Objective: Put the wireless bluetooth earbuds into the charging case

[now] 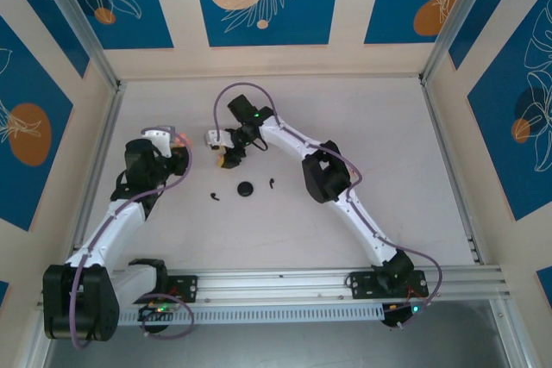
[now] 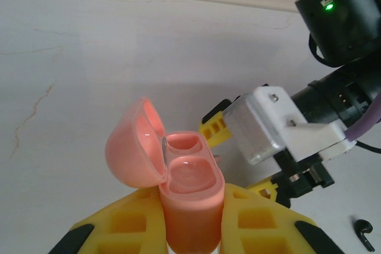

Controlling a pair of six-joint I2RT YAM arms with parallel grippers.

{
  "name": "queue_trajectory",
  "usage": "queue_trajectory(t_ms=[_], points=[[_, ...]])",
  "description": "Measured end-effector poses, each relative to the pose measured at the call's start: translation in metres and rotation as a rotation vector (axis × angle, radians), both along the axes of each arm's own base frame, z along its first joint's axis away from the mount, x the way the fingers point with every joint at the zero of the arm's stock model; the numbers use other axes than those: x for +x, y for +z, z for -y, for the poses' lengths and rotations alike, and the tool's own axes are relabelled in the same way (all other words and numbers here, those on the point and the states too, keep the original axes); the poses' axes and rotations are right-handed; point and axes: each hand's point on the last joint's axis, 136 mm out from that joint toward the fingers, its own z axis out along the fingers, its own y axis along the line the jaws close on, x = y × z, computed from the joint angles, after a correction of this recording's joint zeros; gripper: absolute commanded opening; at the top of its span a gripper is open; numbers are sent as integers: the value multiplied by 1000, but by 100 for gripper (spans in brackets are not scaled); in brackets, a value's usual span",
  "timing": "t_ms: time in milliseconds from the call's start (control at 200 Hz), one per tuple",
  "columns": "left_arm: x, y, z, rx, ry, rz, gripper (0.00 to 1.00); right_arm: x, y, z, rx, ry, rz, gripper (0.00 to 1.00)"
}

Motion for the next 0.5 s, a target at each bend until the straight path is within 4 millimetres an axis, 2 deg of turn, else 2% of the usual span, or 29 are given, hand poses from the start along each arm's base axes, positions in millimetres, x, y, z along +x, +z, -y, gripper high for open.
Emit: queue_trajectory(t_ms=[170,500], points=[[0,-1,0,-1,-3,-3,12,-3,-7,-7,-8,8,8,55],[0,-1,0,-1,-2,-3,12,1,-12,4,-51,-18,-6,43]])
